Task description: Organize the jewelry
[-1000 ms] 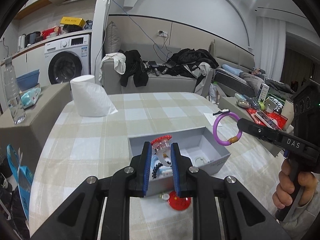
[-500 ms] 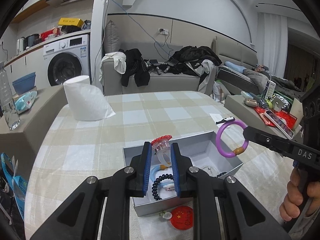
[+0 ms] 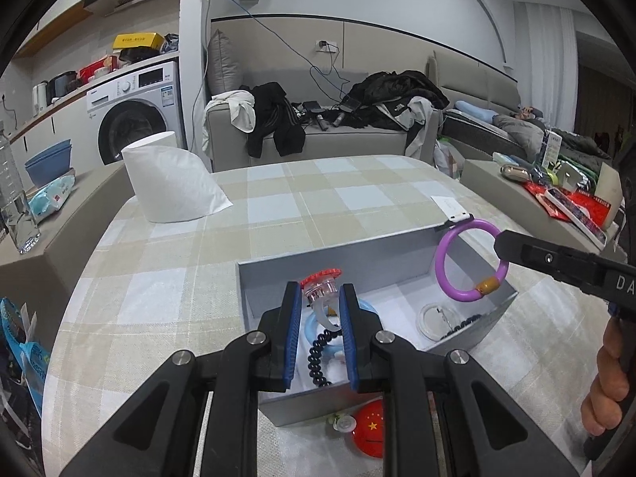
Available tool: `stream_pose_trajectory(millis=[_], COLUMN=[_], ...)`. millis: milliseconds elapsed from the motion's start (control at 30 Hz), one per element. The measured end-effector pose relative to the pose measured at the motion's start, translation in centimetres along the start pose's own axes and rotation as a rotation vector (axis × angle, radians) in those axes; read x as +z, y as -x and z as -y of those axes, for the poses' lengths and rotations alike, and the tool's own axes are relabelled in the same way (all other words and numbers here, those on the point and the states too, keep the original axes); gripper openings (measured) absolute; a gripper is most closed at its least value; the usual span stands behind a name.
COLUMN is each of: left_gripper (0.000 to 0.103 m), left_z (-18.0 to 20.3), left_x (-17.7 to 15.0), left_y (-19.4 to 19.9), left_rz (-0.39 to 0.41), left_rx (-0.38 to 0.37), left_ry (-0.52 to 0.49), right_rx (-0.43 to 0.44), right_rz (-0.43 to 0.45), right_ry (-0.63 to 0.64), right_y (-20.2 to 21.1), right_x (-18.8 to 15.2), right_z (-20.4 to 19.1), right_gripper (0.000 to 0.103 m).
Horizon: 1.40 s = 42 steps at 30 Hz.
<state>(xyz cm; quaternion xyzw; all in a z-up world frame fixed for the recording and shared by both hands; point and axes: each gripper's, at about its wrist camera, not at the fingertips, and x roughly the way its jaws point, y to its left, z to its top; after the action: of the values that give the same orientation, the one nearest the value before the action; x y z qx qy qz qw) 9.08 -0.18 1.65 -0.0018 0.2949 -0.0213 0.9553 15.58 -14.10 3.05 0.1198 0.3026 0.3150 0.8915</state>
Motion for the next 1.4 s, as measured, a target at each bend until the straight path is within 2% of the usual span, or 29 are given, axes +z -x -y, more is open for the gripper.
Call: stream_pose_trajectory(millis=[367, 467, 567, 600, 633, 667, 700, 767, 800, 833, 867, 933, 1067, 1267, 1400], left_gripper=[0.015, 0.019, 0.033, 0.043, 0.052, 0.057, 0.064, 0.076, 0.084, 0.089, 0.092, 0.102, 0.102, 0.102, 0.102], left_z=[0.4, 0.6, 0.9, 0.9, 0.9, 0.7, 0.6, 0.4, 0.3, 0.2, 0.1, 0.0, -0.1, -0.1, -0.5], left_x=[0.1, 0.1, 0.3, 0.4, 0.4, 0.3, 0.3, 0.1, -0.1, -0.3, -0.5, -1.1, -2.8, -3.9, -4.3], left_y=[-0.2, 0.1, 0.4, 0.7, 1.1, 1.6, 2.1, 3.1, 3.5, 4.0, 4.2, 4.7, 4.9, 3.5, 3.1], left_rz=[-0.022, -0.033, -0.054, -0.058, -0.054, -0.041, -0.03, -0.015, -0.012, -0.01, -0.007, -0.001, -0.026, -0.08, -0.095], left_rx=[-0.033, -0.048, -0.039, -0.041, -0.044, -0.051, -0.058, -0.072, -0.078, -0.082, -0.078, -0.065, -0.076, -0.054, -0.066], left_ry=[-0.01, -0.012, -0.028, -0.026, -0.02, -0.01, 0.0, 0.025, 0.033, 0.041, 0.05, 0.068, 0.099, 0.085, 0.1], right_rx=[0.013, 0.029, 0.028, 0.021, 0.013, 0.008, 0.005, 0.009, 0.012, 0.015, 0.016, 0.001, -0.033, -0.1, -0.086], right_rz=[-0.041, -0.047, -0.037, -0.034, -0.03, -0.025, -0.022, -0.022, -0.021, -0.024, -0.033, -0.045, -0.088, -0.21, -0.25], right_ry=[0.024, 0.047, 0.064, 0.071, 0.08, 0.084, 0.087, 0.102, 0.107, 0.113, 0.123, 0.141, 0.153, 0.14, 0.165], right_y=[-0.6, -0.5, 0.0, 0.3, 0.6, 1.0, 1.3, 1.9, 2.3, 2.5, 2.7, 2.9, 2.3, -0.3, -1.1], right_x=[-0.6, -0.6, -0.5, -0.5, -0.4, -0.4, -0.4, -0.5, -0.6, -0.8, -1.1, -1.6, -2.7, -5.0, -5.9], right_z=[-0.5, -1.0, -1.3, -1.4, -1.4, -1.5, -1.5, -1.6, -1.7, -1.8, -1.9, -2.1, -2.1, -1.1, -1.3], right_gripper=[0.007, 0.009, 0.011, 0.013, 0.021, 0.032, 0.038, 0.069, 0.077, 0.092, 0.103, 0.103, 0.103, 0.103, 0.103])
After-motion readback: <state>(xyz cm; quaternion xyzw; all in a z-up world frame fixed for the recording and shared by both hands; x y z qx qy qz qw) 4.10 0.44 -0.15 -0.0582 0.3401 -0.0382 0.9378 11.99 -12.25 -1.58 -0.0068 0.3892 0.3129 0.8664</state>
